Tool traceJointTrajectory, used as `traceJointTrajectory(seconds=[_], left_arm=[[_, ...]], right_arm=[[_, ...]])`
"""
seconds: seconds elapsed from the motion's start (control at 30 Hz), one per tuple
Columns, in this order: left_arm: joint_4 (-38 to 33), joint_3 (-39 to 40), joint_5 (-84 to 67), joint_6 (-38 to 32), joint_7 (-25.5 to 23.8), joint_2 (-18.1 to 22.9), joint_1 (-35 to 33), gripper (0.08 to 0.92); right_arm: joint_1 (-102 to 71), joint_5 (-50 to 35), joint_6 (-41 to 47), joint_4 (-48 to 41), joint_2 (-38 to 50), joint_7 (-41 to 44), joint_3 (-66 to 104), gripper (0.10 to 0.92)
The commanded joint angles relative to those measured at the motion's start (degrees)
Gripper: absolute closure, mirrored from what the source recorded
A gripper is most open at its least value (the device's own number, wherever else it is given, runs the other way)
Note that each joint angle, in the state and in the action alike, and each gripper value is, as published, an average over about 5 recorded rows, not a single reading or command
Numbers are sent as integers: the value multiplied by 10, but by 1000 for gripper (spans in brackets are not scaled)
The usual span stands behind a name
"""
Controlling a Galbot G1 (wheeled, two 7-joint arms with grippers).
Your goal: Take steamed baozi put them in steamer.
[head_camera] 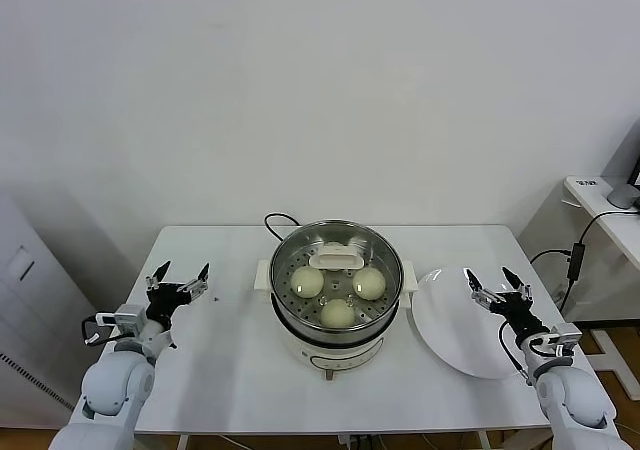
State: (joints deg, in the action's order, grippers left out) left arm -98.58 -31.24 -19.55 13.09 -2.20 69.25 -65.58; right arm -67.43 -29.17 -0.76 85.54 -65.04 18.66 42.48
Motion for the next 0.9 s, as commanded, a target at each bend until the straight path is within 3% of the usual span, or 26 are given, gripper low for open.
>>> traceJointTrajectory(seconds=[0.03, 0.9], left_arm=[[14, 2, 0, -9, 0, 5, -3, 177], [16, 8, -16, -3, -1, 5, 0, 177]], right_arm=[[1, 1, 2, -3, 0, -2, -1, 203], [-1, 12, 7, -6, -4, -2, 4, 203]])
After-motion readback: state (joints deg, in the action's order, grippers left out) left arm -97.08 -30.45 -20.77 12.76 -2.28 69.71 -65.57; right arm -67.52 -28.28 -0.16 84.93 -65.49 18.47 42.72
